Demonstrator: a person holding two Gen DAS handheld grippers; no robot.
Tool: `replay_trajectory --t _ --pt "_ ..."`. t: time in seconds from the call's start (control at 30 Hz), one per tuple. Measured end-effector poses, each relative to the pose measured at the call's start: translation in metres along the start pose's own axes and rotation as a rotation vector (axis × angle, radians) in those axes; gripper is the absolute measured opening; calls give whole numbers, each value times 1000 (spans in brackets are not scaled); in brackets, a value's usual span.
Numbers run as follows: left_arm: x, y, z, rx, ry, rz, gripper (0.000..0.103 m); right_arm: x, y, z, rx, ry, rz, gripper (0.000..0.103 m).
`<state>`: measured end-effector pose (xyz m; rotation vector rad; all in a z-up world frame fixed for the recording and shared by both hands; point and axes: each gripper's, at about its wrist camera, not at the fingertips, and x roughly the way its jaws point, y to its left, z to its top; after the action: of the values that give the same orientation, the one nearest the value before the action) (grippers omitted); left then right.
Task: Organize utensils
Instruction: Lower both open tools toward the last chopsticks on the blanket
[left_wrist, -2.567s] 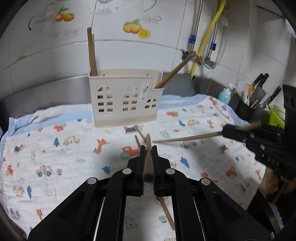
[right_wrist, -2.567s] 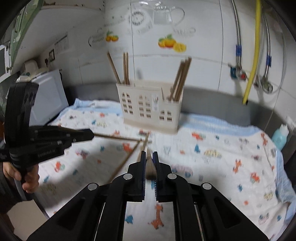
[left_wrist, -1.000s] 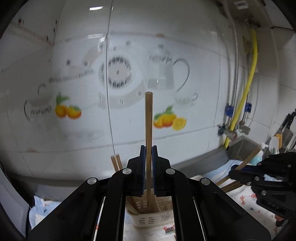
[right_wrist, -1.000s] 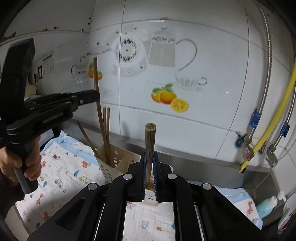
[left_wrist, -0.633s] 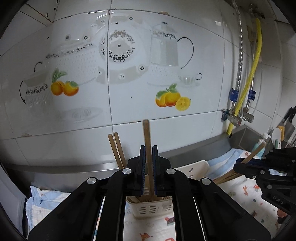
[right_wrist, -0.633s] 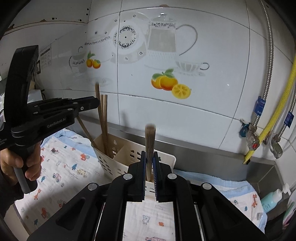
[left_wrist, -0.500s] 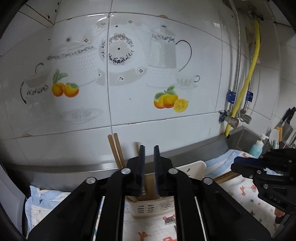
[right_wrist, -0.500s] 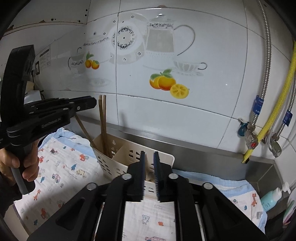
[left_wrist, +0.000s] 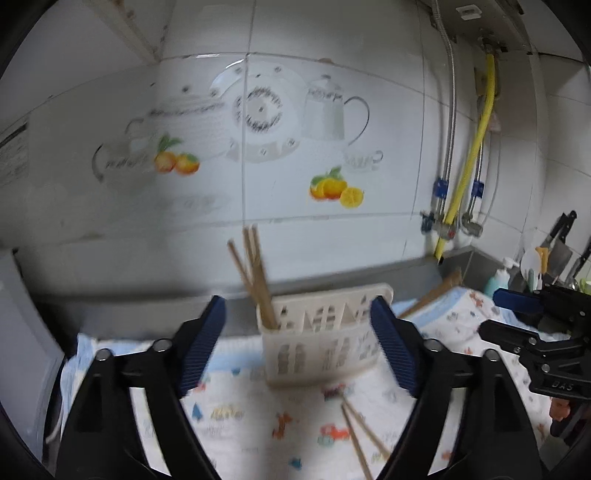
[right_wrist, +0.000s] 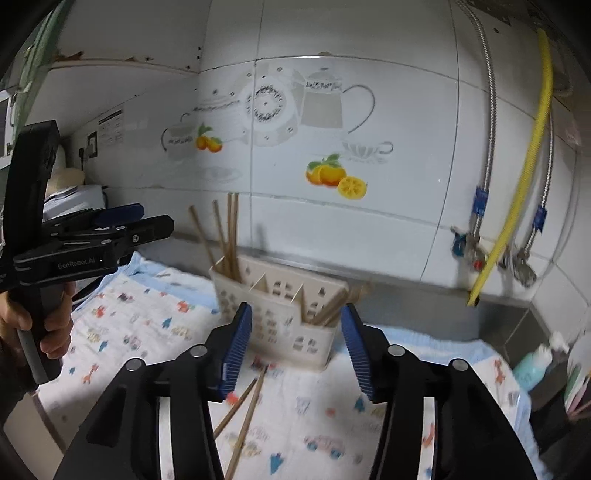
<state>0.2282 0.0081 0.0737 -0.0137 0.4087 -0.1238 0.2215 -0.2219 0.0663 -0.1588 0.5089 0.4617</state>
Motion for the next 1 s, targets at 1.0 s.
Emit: replay_trajectory --t 1.0 --pt "-43 29 -135 -50 160 175 98 43 58 -157 98 265 68 62"
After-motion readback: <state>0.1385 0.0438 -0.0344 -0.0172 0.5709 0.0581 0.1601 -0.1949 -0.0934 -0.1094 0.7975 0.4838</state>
